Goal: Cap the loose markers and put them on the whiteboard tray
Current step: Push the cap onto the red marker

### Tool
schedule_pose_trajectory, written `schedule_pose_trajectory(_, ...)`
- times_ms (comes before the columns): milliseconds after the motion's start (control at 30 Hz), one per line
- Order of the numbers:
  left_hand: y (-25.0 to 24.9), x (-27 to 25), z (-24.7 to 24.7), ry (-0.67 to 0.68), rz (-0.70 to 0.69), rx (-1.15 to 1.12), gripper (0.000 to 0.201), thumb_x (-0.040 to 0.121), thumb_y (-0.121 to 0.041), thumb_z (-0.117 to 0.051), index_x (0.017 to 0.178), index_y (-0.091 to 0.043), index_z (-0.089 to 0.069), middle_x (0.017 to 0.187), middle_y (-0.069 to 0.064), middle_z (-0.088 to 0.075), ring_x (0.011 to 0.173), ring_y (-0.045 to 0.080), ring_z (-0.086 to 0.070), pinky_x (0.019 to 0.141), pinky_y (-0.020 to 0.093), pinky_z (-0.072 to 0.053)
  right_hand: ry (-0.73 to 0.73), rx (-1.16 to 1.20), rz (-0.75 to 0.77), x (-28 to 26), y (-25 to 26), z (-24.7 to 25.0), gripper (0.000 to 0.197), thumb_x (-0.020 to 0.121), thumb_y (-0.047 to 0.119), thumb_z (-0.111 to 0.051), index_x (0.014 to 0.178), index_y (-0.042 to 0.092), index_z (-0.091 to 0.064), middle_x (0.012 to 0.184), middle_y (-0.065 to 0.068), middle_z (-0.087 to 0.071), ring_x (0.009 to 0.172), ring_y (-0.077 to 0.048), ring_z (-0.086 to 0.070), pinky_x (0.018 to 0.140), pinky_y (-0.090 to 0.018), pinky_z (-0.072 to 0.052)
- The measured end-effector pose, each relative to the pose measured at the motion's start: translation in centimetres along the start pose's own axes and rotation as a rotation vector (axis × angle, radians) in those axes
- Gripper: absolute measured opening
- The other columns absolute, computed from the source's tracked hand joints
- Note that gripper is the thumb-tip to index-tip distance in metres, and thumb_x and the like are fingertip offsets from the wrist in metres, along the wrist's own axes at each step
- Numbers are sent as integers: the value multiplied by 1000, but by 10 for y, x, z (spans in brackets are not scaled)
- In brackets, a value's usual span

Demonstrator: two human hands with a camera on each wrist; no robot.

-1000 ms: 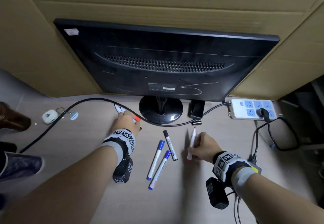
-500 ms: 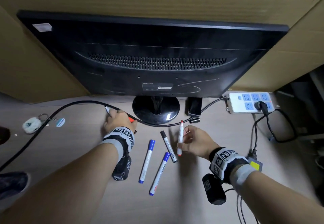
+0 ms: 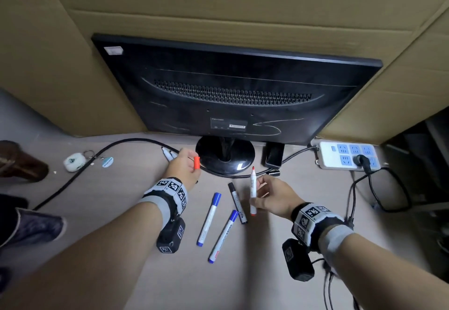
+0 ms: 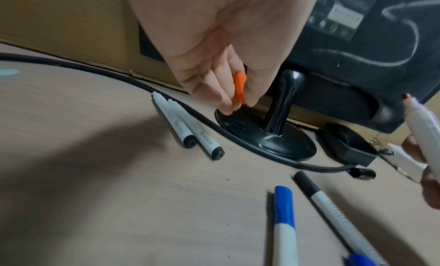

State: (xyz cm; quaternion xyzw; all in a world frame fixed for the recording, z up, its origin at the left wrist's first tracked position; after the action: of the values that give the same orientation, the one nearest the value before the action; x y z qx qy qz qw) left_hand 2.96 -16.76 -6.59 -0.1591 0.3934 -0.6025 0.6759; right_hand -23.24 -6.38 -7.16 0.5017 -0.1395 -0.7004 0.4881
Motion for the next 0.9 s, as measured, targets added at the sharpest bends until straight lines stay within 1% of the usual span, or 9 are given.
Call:
schedule_pose_trajectory(100,-9,-21,7,-17,-36,19,15,96,-17,-60,102,-31,-59,80,-6,-67,74,17,-68,66,29,-55,23,17,39,-10,8,1,28,77,9,-77,88,24,-57,76,-1,-71,60,-19,-66,72,-47,-62)
schedule_pose_trajectory(167,-12,-35,6,0,-53,-10,11,98,-21,-60,102,-30,-62,81,-3,-69,78,23,-71,73,34,-57,37,10,70,-18,14,1,29,79,9,-76,90,26,-56,76,0,-70,57,-20,-65,70,-44,-61)
schedule_pose_trajectory(300,-15,-58,9,7,-27,-44,15,95,-21,-68,109,-26,-65,86,-6,-69,82,22,-70,78,30,-55,60,22,129,-36,24,1,25,79,22,-74,96,29,-57,74,-6,-75,71,-38,-71,80,-51,-62)
schedule_pose_trajectory(367,-17,-67,10,7,-14,-40,16,92,-18,-73,105,-25,-66,85,-7,-67,77,11,-65,72,25,-51,70,58,149,-44,25,1,23,78,31,-73,96,30,-59,70,-7,-73,66,-33,-69,79,-51,-61)
schedule_pose_trajectory(467,-25,-79,6,51,-46,8,20,87,-12,-77,89,-31,-70,89,-7,-71,77,2,-61,76,19,-51,54,140,173,-54,27,4,15,90,26,-73,102,24,-65,70,-5,-64,61,-28,-63,72,-51,-61)
schedule_pose_trajectory(533,-32,-86,3,80,-69,2,18,88,-16,-77,87,-33,-72,92,-7,-72,81,3,-62,75,16,-49,30,128,188,-59,27,8,12,95,28,-70,106,23,-70,77,-2,-61,59,-26,-64,71,-49,-62)
schedule_pose_trajectory(633,-42,-94,-5,143,-110,-10,10,97,-26,-67,102,-27,-76,96,-7,-73,92,6,-65,80,20,-47,8,99,201,-64,27,12,13,96,32,-69,106,25,-75,80,2,-59,56,-22,-60,69,-46,-63)
schedule_pose_trajectory(800,-48,-100,-22,221,-146,51,23,107,-21,-47,99,-27,-68,87,-7,-67,78,9,-62,73,21,-43,11,129,208,-69,26,19,12,96,27,-71,103,24,-80,69,0,-56,53,-16,-51,61,-35,-58)
schedule_pose_trajectory(900,-52,-100,-29,240,-166,73,24,107,-22,-47,98,-25,-69,89,-4,-69,82,14,-64,77,25,-47,24,114,212,-71,24,23,15,95,25,-72,108,23,-80,68,-1,-55,47,-8,-48,56,-27,-54)
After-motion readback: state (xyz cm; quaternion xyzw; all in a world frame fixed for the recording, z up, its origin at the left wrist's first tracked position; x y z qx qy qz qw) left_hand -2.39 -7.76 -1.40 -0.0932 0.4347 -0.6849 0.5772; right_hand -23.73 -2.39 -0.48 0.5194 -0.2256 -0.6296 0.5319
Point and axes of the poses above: each hand's wrist, its own x-axis towards the middle knuckle, its own z-axis out of the back of the hand, y = z × x, the point moved 10 cm from there along x, towards the middle knuckle
